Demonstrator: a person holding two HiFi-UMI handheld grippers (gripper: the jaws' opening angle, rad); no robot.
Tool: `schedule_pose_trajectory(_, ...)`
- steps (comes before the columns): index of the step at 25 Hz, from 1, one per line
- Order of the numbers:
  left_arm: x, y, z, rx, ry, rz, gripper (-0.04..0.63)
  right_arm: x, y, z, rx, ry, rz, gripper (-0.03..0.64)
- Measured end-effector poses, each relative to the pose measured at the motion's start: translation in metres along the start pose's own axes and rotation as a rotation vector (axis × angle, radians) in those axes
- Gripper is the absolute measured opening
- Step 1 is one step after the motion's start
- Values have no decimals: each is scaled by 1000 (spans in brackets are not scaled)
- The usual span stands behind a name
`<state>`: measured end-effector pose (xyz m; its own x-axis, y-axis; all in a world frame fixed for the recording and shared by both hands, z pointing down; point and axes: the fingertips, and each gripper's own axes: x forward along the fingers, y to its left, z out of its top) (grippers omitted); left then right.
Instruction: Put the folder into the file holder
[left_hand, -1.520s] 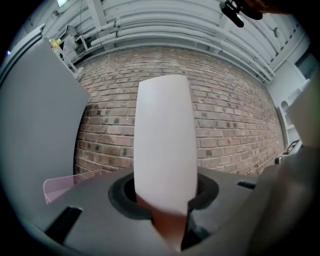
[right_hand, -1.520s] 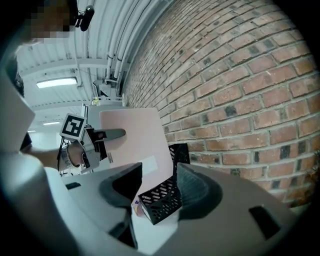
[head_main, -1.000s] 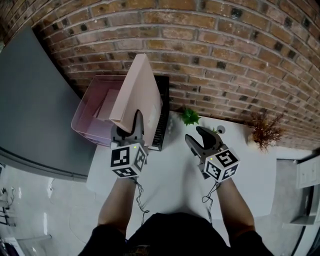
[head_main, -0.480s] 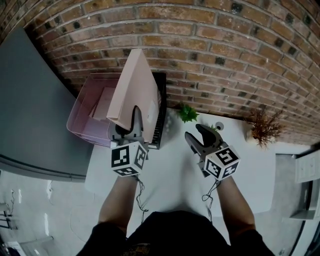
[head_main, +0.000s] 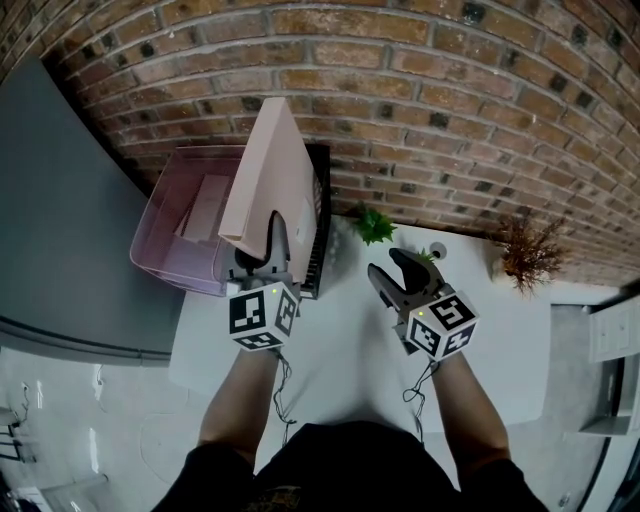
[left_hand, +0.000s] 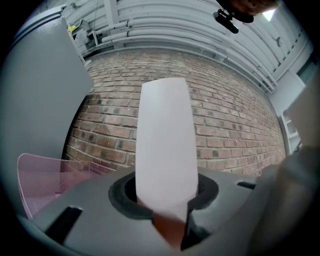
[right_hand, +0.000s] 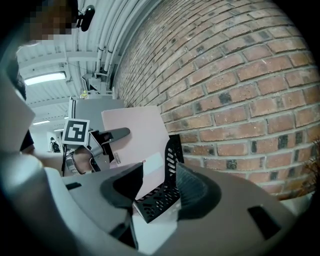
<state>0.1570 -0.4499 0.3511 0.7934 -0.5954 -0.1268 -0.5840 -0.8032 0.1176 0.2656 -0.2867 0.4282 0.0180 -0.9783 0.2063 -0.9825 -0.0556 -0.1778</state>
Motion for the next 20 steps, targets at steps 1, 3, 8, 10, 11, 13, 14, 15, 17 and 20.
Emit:
schedule_pose_trajectory(1, 0, 0, -4, 1, 8, 1, 129, 1, 0, 0, 1, 0, 0, 213)
schedule_pose_trajectory(3, 1, 2, -13, 0, 26, 2, 130, 2, 0, -1, 2, 1, -1, 213)
schedule_pose_trajectory(8, 3, 2, -31, 8, 60, 1, 134, 5, 1, -3, 7, 5, 0, 213)
schedule_pose_trajectory(10, 5, 1, -38, 14, 76, -1, 137, 5, 1, -5, 12, 6, -1, 213)
schedule_pose_trajectory(11, 6, 0, -42, 17, 86, -1, 138, 6, 1, -5, 14, 7, -2, 213)
schedule_pose_trajectory(13, 8, 0, -51, 21, 106, -2, 141, 6, 1, -7, 15, 9, -4, 213)
schedule_pose_trajectory(14, 8, 0, -56, 22, 115, -3, 143, 6, 1, -7, 15, 11, -5, 213)
schedule_pose_trajectory(15, 9, 0, -60, 23, 125, -4, 144, 6, 1, -8, 16, 13, -7, 213)
schedule_pose_trajectory(17, 11, 0, -70, 26, 146, -3, 147, 6, 0, -9, 18, 17, -9, 213)
schedule_pose_trajectory(20, 13, 0, -82, 34, 173, 4, 152, 5, -3, -12, 25, 17, -13, 213)
